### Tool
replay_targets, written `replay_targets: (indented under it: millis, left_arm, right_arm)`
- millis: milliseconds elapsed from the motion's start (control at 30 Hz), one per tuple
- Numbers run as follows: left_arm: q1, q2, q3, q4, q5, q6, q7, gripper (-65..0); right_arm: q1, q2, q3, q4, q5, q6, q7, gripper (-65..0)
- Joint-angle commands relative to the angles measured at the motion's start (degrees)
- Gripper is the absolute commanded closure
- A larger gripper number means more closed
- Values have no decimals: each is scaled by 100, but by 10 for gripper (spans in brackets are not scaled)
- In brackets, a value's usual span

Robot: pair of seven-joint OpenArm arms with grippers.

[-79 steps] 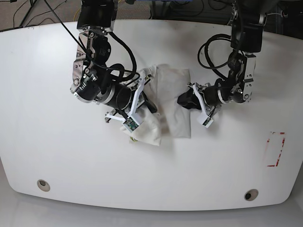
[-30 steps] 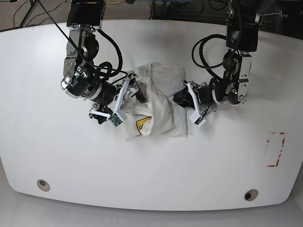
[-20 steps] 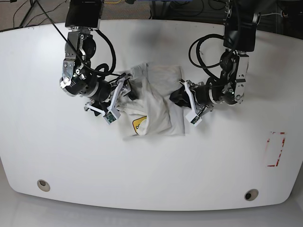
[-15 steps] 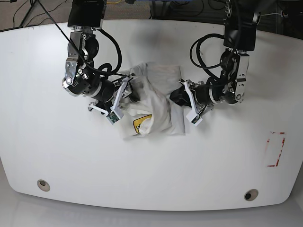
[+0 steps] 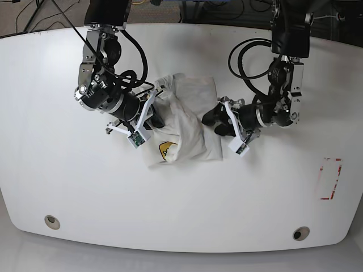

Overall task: Layout the t-shirt on the table in an organized manner, then fold the t-shirt properly
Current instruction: 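Release the fold and press the bundle flat with the right gripper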

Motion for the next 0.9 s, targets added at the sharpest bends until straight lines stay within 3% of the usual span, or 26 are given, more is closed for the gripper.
replay_targets:
  millis: [0, 267, 567, 667, 867]
  left_arm:
    - [-109, -38, -259, 306, -181, -11, -103, -349]
    - [-136, -82, -918, 438, -550, -11, 143, -363]
    - [-127, -592, -1129, 429, -832, -11, 161, -363]
    - [-118, -742, -1129, 429, -919, -11, 161, -361]
    - [14, -997, -1138, 429, -946, -29, 152, -361]
  right_arm:
    - [29, -122, -109, 224, 124, 8, 13, -14]
    - [-120, -289, -637, 241, 124, 8, -110, -13]
    - [-349, -693, -1454, 233, 115, 8, -110, -19]
    - [-428, -729, -1639, 233, 124, 8, -110, -87]
    - [-463, -808, -1797, 241, 124, 8, -110, -342]
